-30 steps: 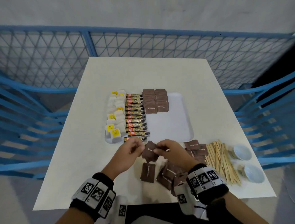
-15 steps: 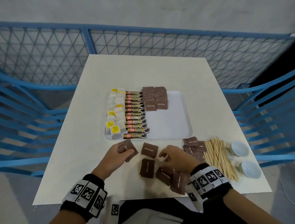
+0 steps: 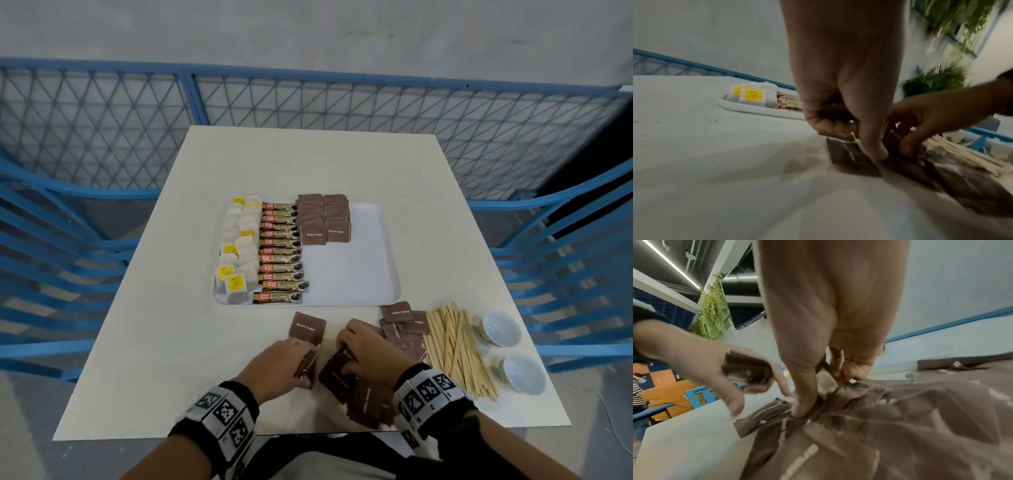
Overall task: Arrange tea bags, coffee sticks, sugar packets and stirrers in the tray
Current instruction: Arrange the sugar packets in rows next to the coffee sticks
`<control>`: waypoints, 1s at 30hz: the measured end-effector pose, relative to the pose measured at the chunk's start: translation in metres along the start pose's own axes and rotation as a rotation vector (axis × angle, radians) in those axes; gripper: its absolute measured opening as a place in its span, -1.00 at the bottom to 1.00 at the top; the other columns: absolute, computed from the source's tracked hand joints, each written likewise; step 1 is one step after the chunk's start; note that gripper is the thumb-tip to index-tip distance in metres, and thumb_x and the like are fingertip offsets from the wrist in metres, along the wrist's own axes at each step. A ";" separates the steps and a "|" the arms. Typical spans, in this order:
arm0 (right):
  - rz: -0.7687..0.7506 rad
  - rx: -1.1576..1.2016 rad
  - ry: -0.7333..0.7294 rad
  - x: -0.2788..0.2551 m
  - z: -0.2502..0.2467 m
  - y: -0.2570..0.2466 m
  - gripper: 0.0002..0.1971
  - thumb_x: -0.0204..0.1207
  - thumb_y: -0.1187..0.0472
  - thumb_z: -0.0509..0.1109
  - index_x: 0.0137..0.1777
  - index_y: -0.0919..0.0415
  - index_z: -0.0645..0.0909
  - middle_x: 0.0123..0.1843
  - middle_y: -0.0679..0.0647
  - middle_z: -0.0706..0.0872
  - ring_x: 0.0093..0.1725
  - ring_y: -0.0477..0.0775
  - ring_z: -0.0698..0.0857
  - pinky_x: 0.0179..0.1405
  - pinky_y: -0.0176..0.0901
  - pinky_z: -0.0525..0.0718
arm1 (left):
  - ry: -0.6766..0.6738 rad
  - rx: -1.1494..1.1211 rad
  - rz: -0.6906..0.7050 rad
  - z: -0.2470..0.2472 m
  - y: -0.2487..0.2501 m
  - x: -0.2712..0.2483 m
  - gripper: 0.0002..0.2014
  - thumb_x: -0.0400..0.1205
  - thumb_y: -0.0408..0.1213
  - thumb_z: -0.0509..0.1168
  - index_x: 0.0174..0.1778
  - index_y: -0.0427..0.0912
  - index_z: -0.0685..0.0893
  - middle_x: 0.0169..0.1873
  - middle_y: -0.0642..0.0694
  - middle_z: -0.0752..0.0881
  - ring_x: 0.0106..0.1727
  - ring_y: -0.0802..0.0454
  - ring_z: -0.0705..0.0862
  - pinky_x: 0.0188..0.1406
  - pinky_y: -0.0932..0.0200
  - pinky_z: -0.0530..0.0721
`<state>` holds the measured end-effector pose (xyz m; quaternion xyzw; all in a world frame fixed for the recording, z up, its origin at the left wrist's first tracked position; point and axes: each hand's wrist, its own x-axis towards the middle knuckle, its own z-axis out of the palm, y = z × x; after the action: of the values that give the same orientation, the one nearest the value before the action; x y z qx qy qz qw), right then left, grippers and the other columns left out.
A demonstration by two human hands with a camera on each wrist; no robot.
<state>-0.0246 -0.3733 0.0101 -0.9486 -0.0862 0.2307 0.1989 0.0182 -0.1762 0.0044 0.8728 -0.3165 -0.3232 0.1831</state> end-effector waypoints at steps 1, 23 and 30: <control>0.004 0.028 0.021 0.001 -0.003 0.000 -0.68 0.43 0.16 0.45 0.14 0.20 0.52 0.19 0.10 0.50 0.20 0.05 0.46 0.20 -0.15 0.47 | 0.002 0.023 -0.019 0.004 -0.002 0.002 -0.47 0.47 -0.20 0.44 0.38 0.02 0.50 0.25 -0.02 0.58 0.27 -0.02 0.54 0.23 0.11 0.52; 0.117 0.634 0.244 -0.024 -0.032 0.014 -0.86 0.49 0.26 0.45 -0.04 0.04 0.59 -0.18 -0.15 0.60 -0.19 -0.23 0.57 -0.23 -0.67 0.48 | 0.109 0.177 -0.315 0.007 0.000 0.013 -0.49 0.40 -0.13 0.51 0.21 -0.17 0.52 0.21 -0.11 0.43 0.13 -0.09 0.61 0.00 0.16 0.58; 0.098 0.631 0.208 -0.019 -0.029 0.015 -0.86 0.45 0.21 0.48 -0.05 0.03 0.59 -0.16 -0.07 0.65 -0.15 -0.14 0.61 -0.21 -0.58 0.53 | 0.109 -0.007 -0.387 0.003 -0.004 0.009 -0.55 0.35 -0.11 0.53 -0.02 -0.07 0.42 -0.09 -0.02 0.62 0.05 -0.05 0.66 -0.12 0.17 0.56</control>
<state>-0.0266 -0.4013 0.0351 -0.8616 0.0560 0.1571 0.4794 0.0232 -0.1792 -0.0037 0.9330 -0.1311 -0.3058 0.1374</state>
